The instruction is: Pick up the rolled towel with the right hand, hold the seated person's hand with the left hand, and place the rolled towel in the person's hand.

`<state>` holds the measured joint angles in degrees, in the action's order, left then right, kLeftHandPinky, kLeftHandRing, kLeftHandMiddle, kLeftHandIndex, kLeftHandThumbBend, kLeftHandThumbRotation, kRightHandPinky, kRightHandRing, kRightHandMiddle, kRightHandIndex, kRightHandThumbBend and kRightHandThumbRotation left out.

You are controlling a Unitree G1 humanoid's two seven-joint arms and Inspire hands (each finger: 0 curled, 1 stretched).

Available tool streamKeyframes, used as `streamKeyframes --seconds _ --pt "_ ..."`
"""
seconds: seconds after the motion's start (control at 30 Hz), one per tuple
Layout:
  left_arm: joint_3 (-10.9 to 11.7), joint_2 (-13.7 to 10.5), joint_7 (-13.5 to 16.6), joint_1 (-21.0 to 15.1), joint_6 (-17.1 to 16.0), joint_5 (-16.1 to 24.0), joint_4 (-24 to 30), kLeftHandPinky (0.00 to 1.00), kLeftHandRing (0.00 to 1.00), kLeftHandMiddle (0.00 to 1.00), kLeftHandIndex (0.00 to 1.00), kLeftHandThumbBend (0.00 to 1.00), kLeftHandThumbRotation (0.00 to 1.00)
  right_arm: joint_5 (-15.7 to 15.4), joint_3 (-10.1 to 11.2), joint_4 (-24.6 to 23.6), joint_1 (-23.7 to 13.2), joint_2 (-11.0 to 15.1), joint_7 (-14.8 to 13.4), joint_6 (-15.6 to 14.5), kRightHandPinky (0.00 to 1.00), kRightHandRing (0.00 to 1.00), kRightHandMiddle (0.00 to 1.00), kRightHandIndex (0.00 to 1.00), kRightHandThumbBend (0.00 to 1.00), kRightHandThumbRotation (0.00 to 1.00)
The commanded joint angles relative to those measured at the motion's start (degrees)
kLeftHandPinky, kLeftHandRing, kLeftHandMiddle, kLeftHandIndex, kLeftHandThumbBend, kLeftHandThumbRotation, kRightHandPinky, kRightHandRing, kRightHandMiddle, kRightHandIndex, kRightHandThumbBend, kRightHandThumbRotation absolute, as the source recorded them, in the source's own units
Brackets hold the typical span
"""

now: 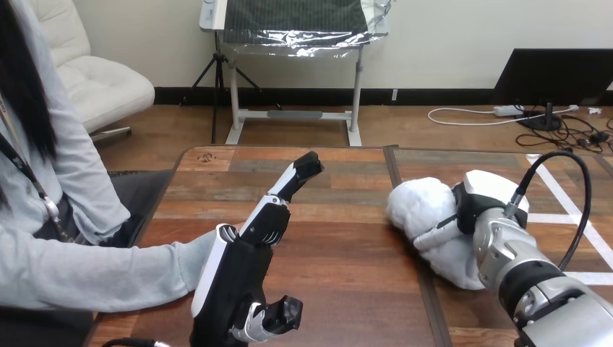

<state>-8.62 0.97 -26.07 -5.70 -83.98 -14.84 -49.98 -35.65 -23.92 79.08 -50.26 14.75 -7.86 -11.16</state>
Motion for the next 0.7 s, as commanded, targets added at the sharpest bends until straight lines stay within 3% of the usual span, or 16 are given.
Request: streamKeyframes --seconds 0.0,0.2,0.3,0.67 --pt "-0.3 -0.1 0.8 -1.0 -0.7 0.6 2.3 0.95 0.95 0.94 0.88 0.91 0.85 0.5 0.6 0.1 3.0 -0.1 -1.5 1.7 0.3 0.4 0.51 0.76 0.99 0.04" --pt "-0.8 -0.1 0.9 -1.3 -1.1 0.0 2.2 0.95 0.95 0.94 0.87 0.9 0.86 3.2 3.4 -0.3 4.2 0.6 -4.7 5.5 0.33 0.41 0.49 0.66 0.92 0.01" --pt "-1.1 -0.2 0.9 -1.0 -0.6 -0.3 2.7 0.94 0.95 0.94 0.87 0.9 0.85 4.3 4.7 -0.5 4.5 1.1 -5.8 7.6 0.41 0.48 0.54 0.59 0.88 0.0" --pt "-1.5 -0.5 0.9 -1.1 -0.8 -1.0 2.5 0.93 0.94 0.93 0.87 0.89 0.85 10.2 10.4 -1.2 5.9 2.3 -8.6 15.8 0.56 0.6 0.6 0.47 0.88 0.0"
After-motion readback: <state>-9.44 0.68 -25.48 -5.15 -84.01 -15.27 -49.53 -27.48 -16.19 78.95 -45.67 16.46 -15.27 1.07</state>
